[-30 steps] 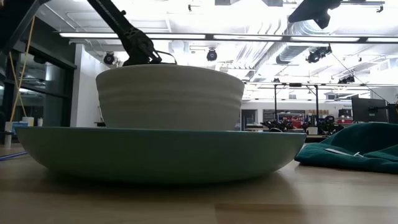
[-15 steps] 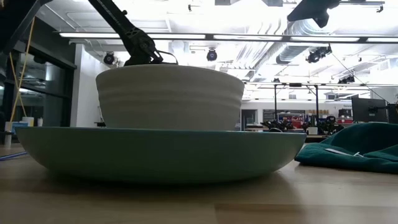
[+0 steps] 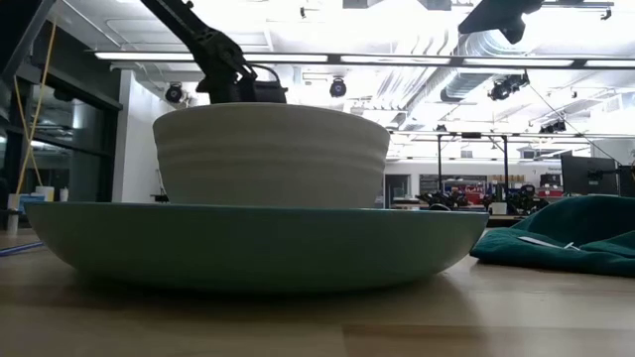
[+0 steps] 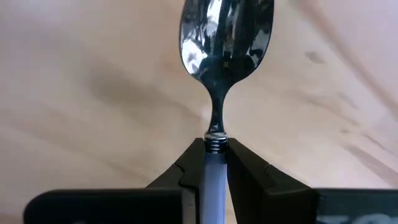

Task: Set table place
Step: Place the purple fork inside the white bowl

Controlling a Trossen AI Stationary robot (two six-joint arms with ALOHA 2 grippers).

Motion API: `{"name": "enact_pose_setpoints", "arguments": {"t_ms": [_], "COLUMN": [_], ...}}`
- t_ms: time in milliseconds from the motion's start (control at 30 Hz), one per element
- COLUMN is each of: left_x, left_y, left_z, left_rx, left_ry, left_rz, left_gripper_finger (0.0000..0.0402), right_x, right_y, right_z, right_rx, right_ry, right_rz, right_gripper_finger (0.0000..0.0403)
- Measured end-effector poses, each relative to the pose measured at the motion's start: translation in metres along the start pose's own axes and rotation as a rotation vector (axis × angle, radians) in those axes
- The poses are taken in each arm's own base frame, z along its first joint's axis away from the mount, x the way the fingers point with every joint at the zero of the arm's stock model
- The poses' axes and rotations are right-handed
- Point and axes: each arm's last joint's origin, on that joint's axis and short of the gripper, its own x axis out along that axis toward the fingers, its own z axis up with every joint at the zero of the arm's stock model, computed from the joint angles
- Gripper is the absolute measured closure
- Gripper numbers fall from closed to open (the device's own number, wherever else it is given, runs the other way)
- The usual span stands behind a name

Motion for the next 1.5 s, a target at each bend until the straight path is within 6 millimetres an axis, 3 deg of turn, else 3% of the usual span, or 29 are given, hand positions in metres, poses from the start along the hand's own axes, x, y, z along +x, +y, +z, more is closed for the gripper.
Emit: {"name": "enact_pose_setpoints", "arguments": {"t_ms": [367,967,1233,1500], "left_x": [-0.032,-0.094,-0.117,-0.124], "left_y": [0.002,0.019,0.032,0.047], "left_z": [0.002,-0.009,-0.035,-0.076], "left_rx": [0.187,0.5,0.691,0.866], "left_ry": [-0.004,0.131,0.228,0.32], "left_rz": [-0.099,-0.315,-0.406,-0.423], "left_gripper_finger": [0.0358,0.0357,0.0357,0.0357], "right_x": [0.0,0.0,0.0,0.0], "right_y": [0.001,0.001,0.001,0.001], "right_z": [0.001,0.001,0.001,0.005], "right_rx": [0.0,0.002,0.029,0.047], "right_ry": [-0.004,-0.004,-0.01,-0.049], "right_rz": [0.021,0.023,0.024,0.03], "right_gripper_finger": [0.0402,0.0402,0.0402,0.0402]}}
